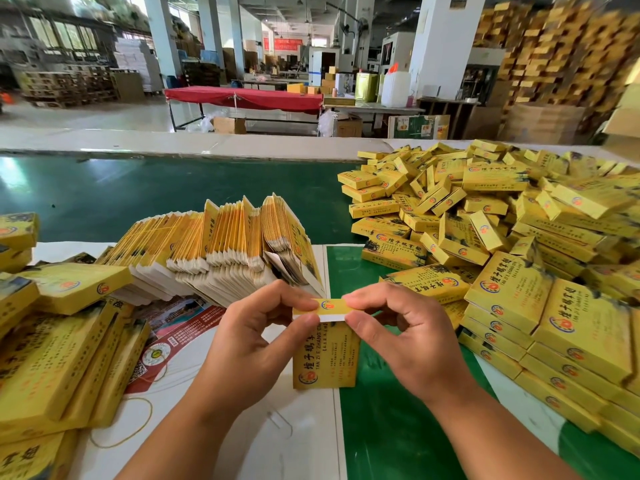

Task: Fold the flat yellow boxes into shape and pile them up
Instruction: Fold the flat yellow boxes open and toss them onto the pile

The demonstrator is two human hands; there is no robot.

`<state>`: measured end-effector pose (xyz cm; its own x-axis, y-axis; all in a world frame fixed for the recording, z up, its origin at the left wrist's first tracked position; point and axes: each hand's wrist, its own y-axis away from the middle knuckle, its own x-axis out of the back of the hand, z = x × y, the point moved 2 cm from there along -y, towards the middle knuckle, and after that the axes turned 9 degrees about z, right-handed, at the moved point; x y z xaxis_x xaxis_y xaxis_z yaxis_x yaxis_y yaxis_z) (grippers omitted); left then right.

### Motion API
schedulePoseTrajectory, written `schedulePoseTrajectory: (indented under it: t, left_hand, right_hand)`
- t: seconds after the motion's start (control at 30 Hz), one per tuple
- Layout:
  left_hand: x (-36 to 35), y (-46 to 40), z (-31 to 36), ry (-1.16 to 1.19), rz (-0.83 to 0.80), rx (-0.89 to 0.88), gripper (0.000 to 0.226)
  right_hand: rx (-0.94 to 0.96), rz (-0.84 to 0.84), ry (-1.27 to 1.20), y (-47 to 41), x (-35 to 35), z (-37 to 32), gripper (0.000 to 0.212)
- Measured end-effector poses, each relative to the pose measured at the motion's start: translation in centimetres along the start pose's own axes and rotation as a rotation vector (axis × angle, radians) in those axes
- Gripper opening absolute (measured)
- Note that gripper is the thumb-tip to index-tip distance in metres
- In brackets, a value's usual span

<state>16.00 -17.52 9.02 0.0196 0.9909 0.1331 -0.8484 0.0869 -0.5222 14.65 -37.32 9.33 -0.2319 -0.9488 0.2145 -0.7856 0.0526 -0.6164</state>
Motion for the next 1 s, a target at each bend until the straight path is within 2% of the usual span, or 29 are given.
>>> schedulePoseTrajectory:
  t: [0.13,0.27,0.37,0.5,0.6,0.7,0.87,1.0]
  left_hand:
    - [0.1,0.1,0.0,-0.007,-0.008,0.013,0.014]
    - [0.0,0.0,-0.2,-0.048,-0.011,0.034,0.014]
    - [0.0,-0.1,-0.4,-0.032,-0.006,0.062,0.016]
    - [-0.7,0.1,-0.6,-0.061,0.119,0.111,0.035]
    - [-1.6,0.8,-0.6,-0.203,0.222,0.171,0.033]
    - [-3.1,1.7,-0.1,-0.38,0.192,0.095,0.026]
    - [-4.6,2.8,0.3,-0.419,0.084,0.042,0.061]
    - [-4.5,2.6,0.1,-0.496,0.112,0.008,0.06]
  right_hand:
    - [-0.017,-0.004,0.015,0.0,0.0,0.0,0.025]
    - [-0.011,-0.007,0.051,0.0,-0.2,-0.1,0.009]
    - [0.031,0.005,0.088,-0.1,-0.3,-0.3,0.007]
    - [0.102,0.015,0.145,0.0,-0.4,-0.4,0.01]
    - [0.128,0.054,0.162,0.0,-0.5,-0.6,0.01]
    - [0.123,0.092,0.163,0.0,-0.6,-0.8,0.012]
    - [0.068,0.131,0.15,0.4,-1.1,-1.6,0.029]
    - [0.077,0.144,0.173,0.4,-1.3,-2.0,0.015]
